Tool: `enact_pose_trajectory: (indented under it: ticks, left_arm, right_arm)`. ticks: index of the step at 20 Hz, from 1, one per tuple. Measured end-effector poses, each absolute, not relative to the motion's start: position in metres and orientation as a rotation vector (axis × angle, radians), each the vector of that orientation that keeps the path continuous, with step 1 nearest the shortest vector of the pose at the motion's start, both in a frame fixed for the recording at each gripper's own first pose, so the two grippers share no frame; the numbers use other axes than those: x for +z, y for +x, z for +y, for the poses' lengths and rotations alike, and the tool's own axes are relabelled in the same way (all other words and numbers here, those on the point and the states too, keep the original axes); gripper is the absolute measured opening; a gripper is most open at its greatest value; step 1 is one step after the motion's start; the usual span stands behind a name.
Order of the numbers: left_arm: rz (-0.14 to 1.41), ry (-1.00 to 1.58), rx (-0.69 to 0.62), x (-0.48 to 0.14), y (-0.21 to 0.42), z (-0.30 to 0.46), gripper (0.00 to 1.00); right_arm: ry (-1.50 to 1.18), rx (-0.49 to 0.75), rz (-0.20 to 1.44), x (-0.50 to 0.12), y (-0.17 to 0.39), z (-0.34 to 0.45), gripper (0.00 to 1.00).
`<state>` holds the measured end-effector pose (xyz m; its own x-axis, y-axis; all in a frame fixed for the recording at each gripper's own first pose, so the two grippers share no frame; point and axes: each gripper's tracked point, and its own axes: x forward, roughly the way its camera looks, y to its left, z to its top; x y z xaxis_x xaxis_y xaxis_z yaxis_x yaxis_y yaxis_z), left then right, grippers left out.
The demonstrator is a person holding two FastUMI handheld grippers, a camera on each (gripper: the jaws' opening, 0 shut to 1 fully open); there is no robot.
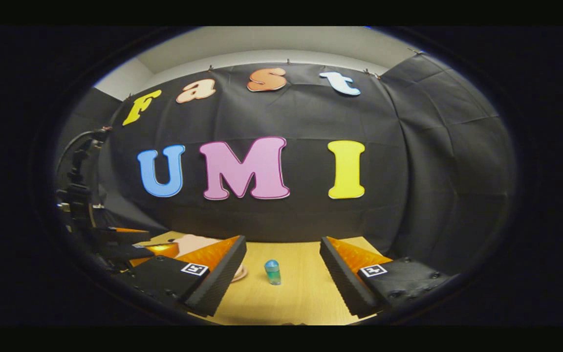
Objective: First open the suitcase, pack the skin care products into it, and then close the suitcase.
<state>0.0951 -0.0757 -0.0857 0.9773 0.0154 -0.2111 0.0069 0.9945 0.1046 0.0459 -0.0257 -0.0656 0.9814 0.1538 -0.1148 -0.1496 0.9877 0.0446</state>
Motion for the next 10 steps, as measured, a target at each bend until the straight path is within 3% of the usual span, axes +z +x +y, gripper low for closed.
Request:
enact_pose_trajectory:
  ticks: [5,10]
  left_arm:
    - [0.351,0.066,-0.064,-0.138,0.161,-0.11,0.94]
    - [0.464,0.063,-0.051,-0.192,0.215,-0.123,0.88]
  right_arm:
    - [0.021,0.18,0.181,-0.09,0.043,-0.03,0.97]
    - [0.012,0.156,0.269,-0.117,0.046,-0.047,0.97]
